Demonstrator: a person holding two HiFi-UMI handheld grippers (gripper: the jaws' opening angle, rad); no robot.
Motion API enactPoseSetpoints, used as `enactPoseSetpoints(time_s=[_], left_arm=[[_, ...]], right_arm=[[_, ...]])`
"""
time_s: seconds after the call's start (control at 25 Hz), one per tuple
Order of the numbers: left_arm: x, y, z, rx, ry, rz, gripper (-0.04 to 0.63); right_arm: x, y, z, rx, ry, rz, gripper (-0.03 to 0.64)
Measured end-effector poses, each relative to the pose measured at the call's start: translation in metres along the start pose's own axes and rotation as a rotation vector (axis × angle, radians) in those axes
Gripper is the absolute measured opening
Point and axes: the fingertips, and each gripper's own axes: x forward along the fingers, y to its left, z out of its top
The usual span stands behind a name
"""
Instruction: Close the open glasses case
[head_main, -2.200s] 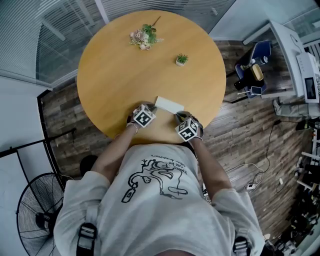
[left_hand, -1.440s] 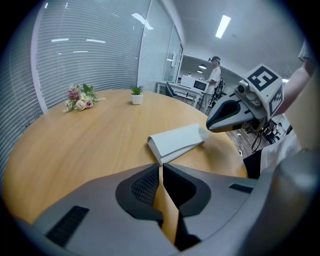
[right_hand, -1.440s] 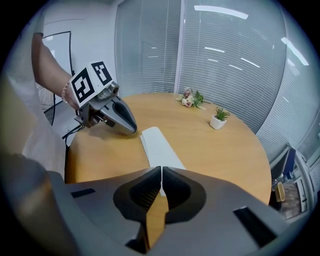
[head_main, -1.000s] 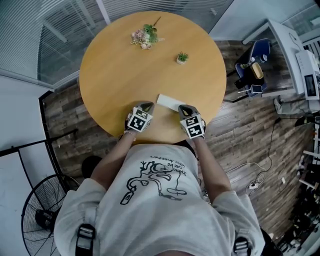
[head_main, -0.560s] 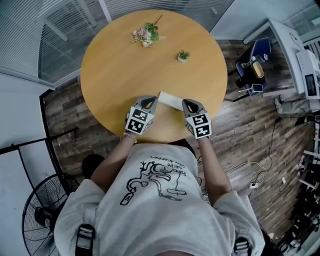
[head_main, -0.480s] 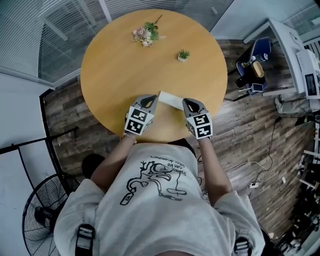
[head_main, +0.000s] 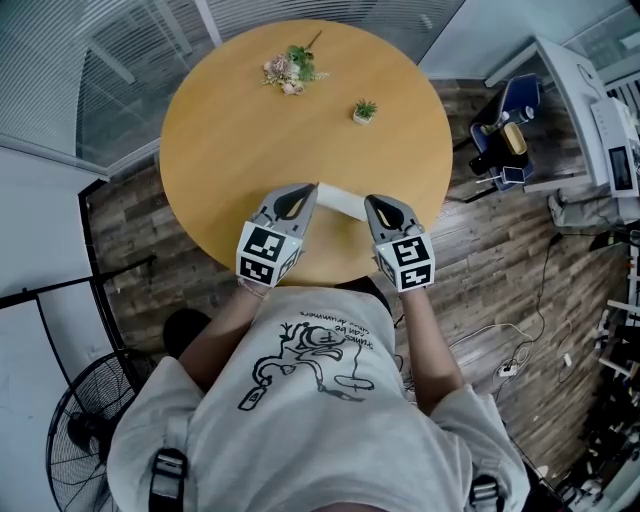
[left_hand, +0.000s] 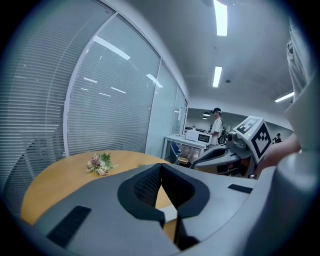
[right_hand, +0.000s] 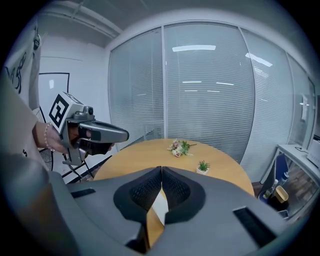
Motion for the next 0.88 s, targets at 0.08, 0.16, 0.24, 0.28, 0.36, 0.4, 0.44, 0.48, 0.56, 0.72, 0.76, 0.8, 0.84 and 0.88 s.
enactPoseSetpoints(time_s=[0.08, 0.16, 0.24, 0.28, 0.36, 0.4, 0.44, 0.48, 0.56, 0.72, 0.76, 0.8, 0.84, 0.88], left_arm=[[-0.006, -0.003, 0.011, 0.002, -0.024, -0.002, 0.021], [-0.011, -0.005, 0.022, 0.003, -0.048, -0.003, 0.021], [-0.016, -0.008, 0.032, 0.006, -0.069, -0.004, 0.021], [-0.018, -0.01, 0.036, 0.008, -0.079, -0.005, 0.021], [-0.02, -0.013, 0.042, 0.008, -0.094, -0.007, 0.021], [-0.021, -0.013, 0.045, 0.004, -0.098, -0.009, 0.021], [-0.021, -0.013, 0.047, -0.002, -0.099, -0.012, 0.021], [-0.021, -0.013, 0.048, -0.009, -0.1, -0.016, 0.021], [-0.022, -0.013, 0.053, -0.014, -0.104, -0.018, 0.021], [-0.027, -0.014, 0.065, -0.006, -0.12, -0.023, 0.021], [-0.028, -0.014, 0.068, -0.006, -0.122, -0.024, 0.021], [-0.03, -0.013, 0.07, -0.007, -0.124, -0.025, 0.021], [-0.031, -0.013, 0.073, -0.01, -0.129, -0.026, 0.021], [-0.033, -0.013, 0.077, -0.012, -0.135, -0.026, 0.021]], right_arm=[[-0.006, 0.003, 0.011, -0.005, -0.019, 0.003, 0.012], [-0.012, 0.005, 0.022, -0.008, -0.037, 0.006, 0.012], [-0.018, 0.007, 0.031, -0.008, -0.054, 0.009, 0.012], [-0.022, 0.007, 0.036, -0.01, -0.062, 0.01, 0.012], [-0.027, 0.008, 0.044, -0.012, -0.078, 0.014, 0.012], [-0.03, 0.009, 0.048, -0.013, -0.084, 0.017, 0.012], [-0.031, 0.01, 0.051, -0.015, -0.09, 0.019, 0.012], [-0.032, 0.011, 0.054, -0.018, -0.093, 0.022, 0.012], [-0.034, 0.013, 0.061, -0.017, -0.1, 0.03, 0.012], [-0.038, 0.016, 0.074, -0.006, -0.115, 0.042, 0.012], [-0.038, 0.016, 0.078, -0.008, -0.114, 0.042, 0.012], [-0.039, 0.017, 0.081, -0.011, -0.113, 0.04, 0.012], [-0.04, 0.017, 0.084, -0.012, -0.115, 0.039, 0.012], [-0.041, 0.017, 0.087, -0.012, -0.118, 0.038, 0.012]])
